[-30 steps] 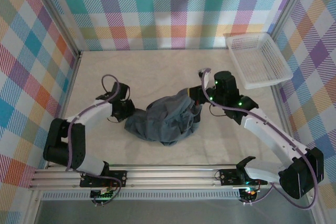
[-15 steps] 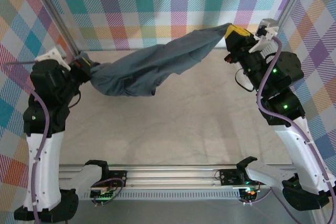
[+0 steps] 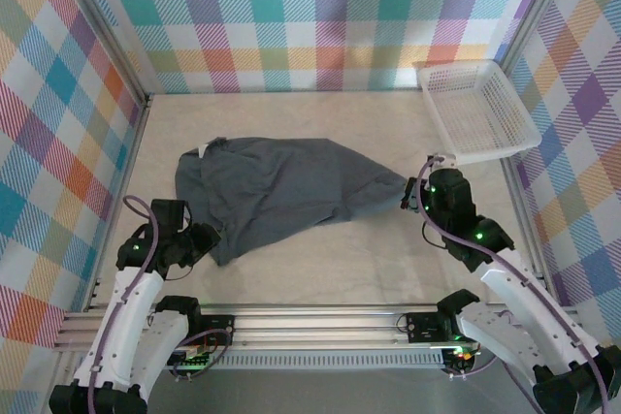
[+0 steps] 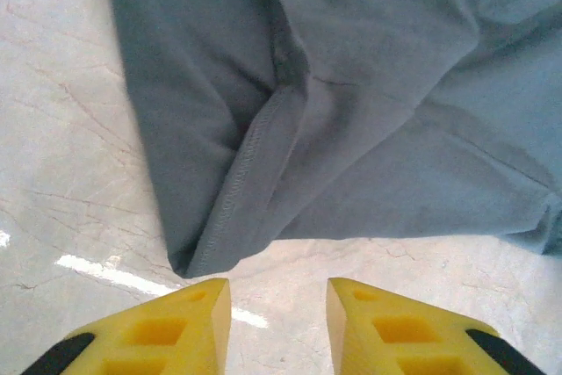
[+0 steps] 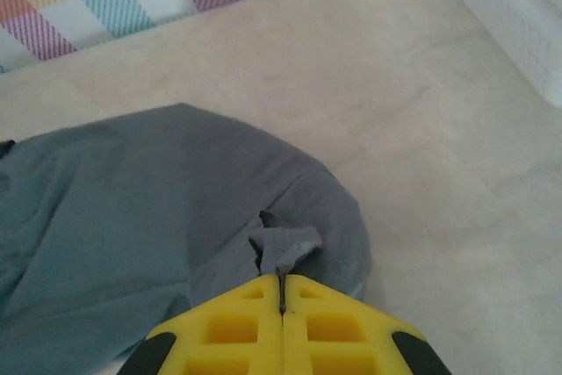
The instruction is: Fold the inside-out t-shirt
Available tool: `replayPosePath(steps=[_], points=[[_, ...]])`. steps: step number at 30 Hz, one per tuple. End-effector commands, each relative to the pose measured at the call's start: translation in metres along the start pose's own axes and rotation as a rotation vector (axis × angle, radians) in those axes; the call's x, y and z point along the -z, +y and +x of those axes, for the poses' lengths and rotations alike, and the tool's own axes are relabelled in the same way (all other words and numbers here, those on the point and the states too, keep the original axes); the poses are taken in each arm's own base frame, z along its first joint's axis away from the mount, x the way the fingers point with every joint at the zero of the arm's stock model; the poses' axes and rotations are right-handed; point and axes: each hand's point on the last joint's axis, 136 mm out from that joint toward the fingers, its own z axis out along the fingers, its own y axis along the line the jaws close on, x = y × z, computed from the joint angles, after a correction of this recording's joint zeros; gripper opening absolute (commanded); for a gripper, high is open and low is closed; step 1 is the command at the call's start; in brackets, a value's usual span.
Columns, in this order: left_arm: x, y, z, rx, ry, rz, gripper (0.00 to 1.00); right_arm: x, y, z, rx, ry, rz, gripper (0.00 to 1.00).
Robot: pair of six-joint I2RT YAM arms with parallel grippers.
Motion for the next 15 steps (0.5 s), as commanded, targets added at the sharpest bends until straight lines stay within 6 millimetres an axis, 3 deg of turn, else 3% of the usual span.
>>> replayPosePath(steps=[1, 4, 6, 11, 15], points=[[0.006, -0.025, -0.021, -0.052, -0.024, 0.027, 0.37, 0.007, 0.012, -0.013, -0.07, -0.038, -0.064, 0.0], [-0.004, -0.038, -0.037, -0.161, -0.04, -0.057, 0.38, -0.002, 0.028, -0.011, -0.064, -0.009, -0.133, 0.0], [-0.022, -0.038, -0.049, -0.197, -0.044, -0.139, 0.39, -0.008, 0.04, -0.01, -0.063, 0.016, -0.183, 0.0], [-0.063, -0.022, -0.072, -0.212, -0.056, -0.306, 0.47, -0.017, 0.06, -0.007, -0.045, 0.079, -0.261, 0.0], [-0.085, -0.011, -0.081, -0.218, -0.04, -0.354, 0.48, -0.015, 0.063, -0.008, -0.027, 0.078, -0.272, 0.0]])
